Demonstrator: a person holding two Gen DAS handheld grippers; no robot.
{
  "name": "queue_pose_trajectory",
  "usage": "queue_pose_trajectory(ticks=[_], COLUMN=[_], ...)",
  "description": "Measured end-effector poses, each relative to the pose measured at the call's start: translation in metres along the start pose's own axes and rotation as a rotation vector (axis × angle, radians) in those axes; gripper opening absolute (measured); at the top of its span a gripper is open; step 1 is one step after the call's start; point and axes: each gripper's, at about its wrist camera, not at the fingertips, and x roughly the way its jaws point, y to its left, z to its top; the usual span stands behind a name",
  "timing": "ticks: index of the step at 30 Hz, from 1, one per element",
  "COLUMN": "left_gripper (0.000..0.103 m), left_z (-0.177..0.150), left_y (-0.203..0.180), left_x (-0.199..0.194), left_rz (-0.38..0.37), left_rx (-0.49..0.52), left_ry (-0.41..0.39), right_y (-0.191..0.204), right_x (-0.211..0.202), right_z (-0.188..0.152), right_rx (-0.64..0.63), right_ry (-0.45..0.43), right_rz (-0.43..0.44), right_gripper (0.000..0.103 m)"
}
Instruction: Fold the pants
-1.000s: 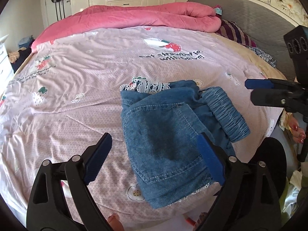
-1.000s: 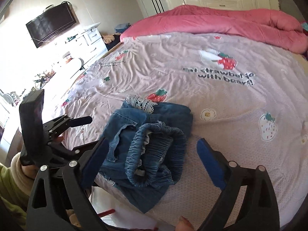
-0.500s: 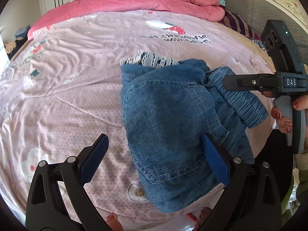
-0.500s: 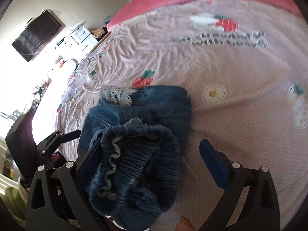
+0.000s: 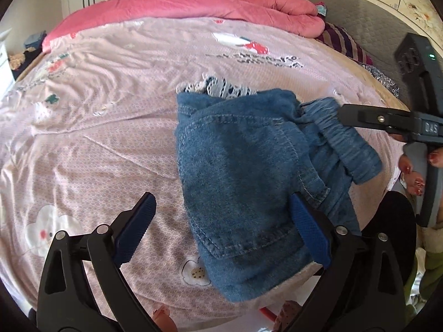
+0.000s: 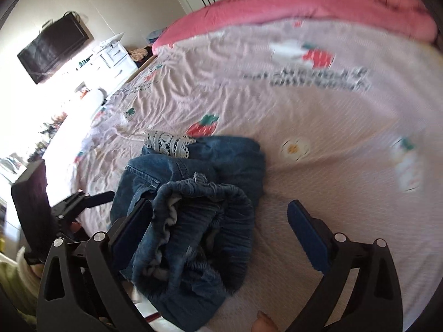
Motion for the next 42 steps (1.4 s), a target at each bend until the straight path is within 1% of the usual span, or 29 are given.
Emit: queue_pose_trajectory(ticks=[2, 3, 6, 9, 13, 21, 24, 27, 31, 35, 38, 42], left_gripper=[0.091, 0.093, 0.093, 0.093, 0.093, 0.094, 0.093, 0.093, 0.094, 0.094, 0.094, 0.094], left_z=[-0.001, -0.002, -0.006, -0.012, -0.023, -0.050, -0.063, -0.074, -0.086, -0.097, -0.103, -0.106], left_y=[-0.001, -0.001, -0.003, -0.006, -0.011, -0.019, -0.020, -0.018, -0.015, -0.019, -0.023, -0.031], left_x=[-0.009, -0.015, -0.032, -0.048, -0.065, -0.085, -0.090, -0.094, -0.097, -0.100, -0.097, -0.094], left_rz=[0.008, 0.014, 0.028, 0.044, 0.057, 0.080, 0.097, 0.128, 0.148, 0.180, 0.169, 0.165], left_rx=[-0.004, -0.009, -0.020, -0.025, -0.032, -0.069, -0.097, -0.123, -0.159, -0.143, -0.146, -0.124], left_ry=[-0.016, -0.029, -0.060, -0.082, -0.099, -0.101, -0.106, -0.110, -0.102, -0.106, -0.088, -0.083], right_y=[0.009, 0.015, 0.031, 0.042, 0.053, 0.073, 0.082, 0.090, 0.094, 0.096, 0.095, 0.094], right_x=[-0.015, -0.025, -0.045, -0.060, -0.075, -0.087, -0.090, -0.091, -0.088, -0.082, -0.074, -0.070], right_z=[-0.003, -0.006, -0.017, -0.029, -0.046, -0.073, -0.083, -0.093, -0.109, -0.125, -0.138, -0.146], right_rx=[-0.027, -0.048, -0.091, -0.103, -0.089, -0.086, -0.088, -0.097, -0.060, -0.050, -0.040, -0.048], right_ry=[-0.035, -0.060, -0.111, -0.152, -0.191, -0.207, -0.205, -0.203, -0.187, -0.166, -0.135, -0.127], right_rz=[-0.030, -0.049, -0.111, -0.158, -0.176, -0.197, -0.191, -0.207, -0.190, -0.222, -0.246, -0.272], right_gripper=[0.098, 0.098, 0.098, 0.098, 0.098, 0.098, 0.098, 0.098, 0.098, 0.098, 0.098, 0.098])
